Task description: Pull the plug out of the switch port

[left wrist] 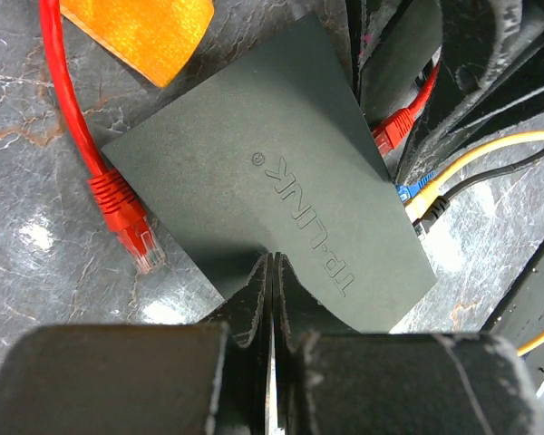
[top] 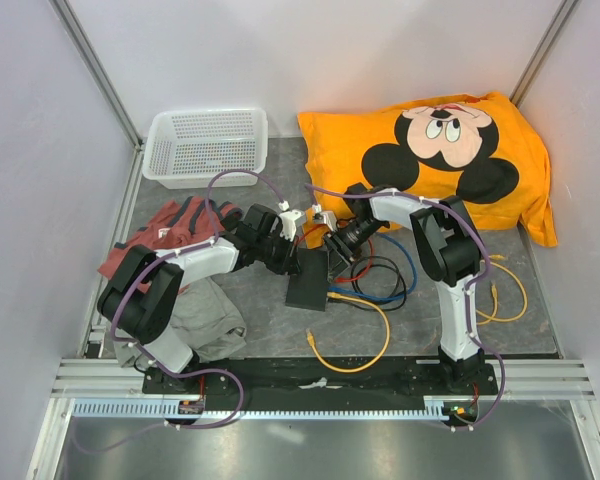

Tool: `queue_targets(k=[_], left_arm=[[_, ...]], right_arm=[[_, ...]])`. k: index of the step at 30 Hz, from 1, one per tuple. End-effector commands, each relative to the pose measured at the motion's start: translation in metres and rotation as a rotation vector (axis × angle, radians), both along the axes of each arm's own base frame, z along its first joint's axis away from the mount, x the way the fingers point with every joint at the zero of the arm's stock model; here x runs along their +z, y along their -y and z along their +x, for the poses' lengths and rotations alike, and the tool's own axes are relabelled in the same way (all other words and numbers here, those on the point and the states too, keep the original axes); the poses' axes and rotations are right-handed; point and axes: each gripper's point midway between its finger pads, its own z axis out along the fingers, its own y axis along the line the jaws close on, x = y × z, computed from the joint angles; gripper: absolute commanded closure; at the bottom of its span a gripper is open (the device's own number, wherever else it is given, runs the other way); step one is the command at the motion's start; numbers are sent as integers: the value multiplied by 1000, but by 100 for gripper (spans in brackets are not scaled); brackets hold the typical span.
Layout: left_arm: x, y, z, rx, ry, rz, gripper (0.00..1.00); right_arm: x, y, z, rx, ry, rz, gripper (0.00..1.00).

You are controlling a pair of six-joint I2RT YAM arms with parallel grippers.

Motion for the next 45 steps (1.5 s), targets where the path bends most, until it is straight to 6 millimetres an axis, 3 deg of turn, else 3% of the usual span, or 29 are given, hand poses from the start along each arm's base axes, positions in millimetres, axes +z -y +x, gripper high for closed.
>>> queue_targets(k=[1, 23, 30, 38, 45], left_arm=[[-16, -10, -3, 29, -18, 53, 98], [-16, -8, -1, 24, -9, 50, 98], [-16, -8, -1, 22, -7, 53, 99], [-17, -7, -1, 20, -5, 52, 98], [-18, -6, -2, 15, -3, 53, 99]], right_arm=[[-33, 17, 8, 66, 68, -96, 54], [-50, 31, 37, 50, 200, -195, 68], [-57, 31, 42, 15, 200, -221, 79], [-69, 52, 58, 62, 365, -405, 96], [-72, 63, 64, 94, 394, -464, 98]])
